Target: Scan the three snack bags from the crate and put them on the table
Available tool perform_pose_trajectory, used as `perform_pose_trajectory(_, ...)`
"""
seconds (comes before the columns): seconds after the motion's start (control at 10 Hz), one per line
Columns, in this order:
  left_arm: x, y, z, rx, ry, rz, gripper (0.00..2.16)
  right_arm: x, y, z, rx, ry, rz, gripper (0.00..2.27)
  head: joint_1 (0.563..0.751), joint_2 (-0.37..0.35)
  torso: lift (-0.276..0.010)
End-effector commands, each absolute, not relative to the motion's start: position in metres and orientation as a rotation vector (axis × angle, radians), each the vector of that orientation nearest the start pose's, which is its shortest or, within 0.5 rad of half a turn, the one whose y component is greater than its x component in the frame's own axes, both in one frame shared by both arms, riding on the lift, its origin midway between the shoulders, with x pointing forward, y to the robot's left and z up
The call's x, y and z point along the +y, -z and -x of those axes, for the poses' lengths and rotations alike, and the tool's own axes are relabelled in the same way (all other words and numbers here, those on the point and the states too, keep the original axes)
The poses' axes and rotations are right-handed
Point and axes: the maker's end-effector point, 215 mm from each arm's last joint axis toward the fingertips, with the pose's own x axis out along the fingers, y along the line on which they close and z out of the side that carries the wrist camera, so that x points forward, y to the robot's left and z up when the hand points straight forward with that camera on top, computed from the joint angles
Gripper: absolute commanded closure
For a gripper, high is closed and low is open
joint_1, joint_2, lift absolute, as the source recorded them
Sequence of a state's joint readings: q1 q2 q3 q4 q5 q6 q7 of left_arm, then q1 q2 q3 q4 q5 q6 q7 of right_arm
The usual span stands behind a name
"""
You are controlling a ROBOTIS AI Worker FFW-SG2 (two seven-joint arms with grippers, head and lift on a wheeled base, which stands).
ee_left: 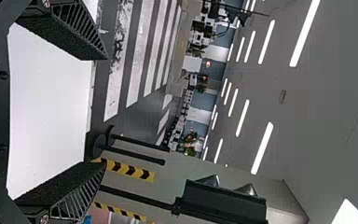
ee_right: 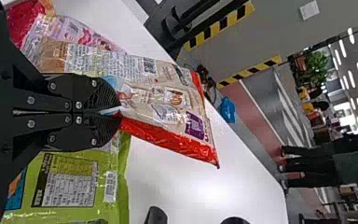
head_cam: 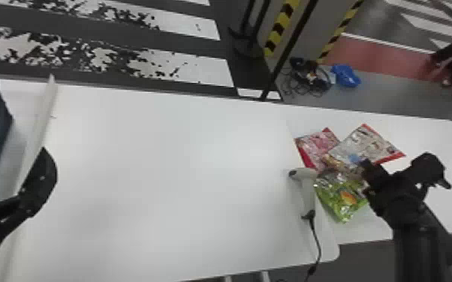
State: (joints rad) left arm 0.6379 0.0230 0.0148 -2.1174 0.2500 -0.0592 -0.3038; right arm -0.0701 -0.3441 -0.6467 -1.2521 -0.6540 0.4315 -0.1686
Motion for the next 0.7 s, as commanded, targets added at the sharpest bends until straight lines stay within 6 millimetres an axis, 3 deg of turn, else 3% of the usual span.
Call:
perform_pose_trajectory(0.0, 0.177, 0.321, -0.395, -0.012, 0.286, 0.225, 0.06, -0.663, 0.492, -0.453, 0.445, 0.748, -0.546, 1.80, 0.695, -0.350, -0.094)
perform_pose_trajectory(0.2, 0.174, 0.318, -0.395, -0.016, 0.290, 0.228, 0.06, -0.652, 0.492, -0.453, 0.474, 0.739, -0.505, 0.00, 0.695, -0.350, -0.094)
perform_pose_trajectory(0.3, 0.173, 0.315, -0.395, -0.021, 0.293, 0.230, 0.06, -0.644, 0.478, -0.455, 0.454, 0.711, -0.466, 0.00, 0.695, -0.350, -0.094)
perform_pose_trajectory(0.4, 0.173, 0.313, -0.395, -0.026, 0.293, 0.230, 0.06, -0.635, 0.449, -0.457, 0.405, 0.690, -0.389, 0.04, 0.695, -0.350, -0.094)
perform_pose_trajectory(0.6, 0.170, 0.311, -0.396, -0.027, 0.297, 0.232, 0.06, -0.605, 0.376, -0.458, 0.269, 0.652, -0.211, 0.05, 0.695, -0.350, -0.094)
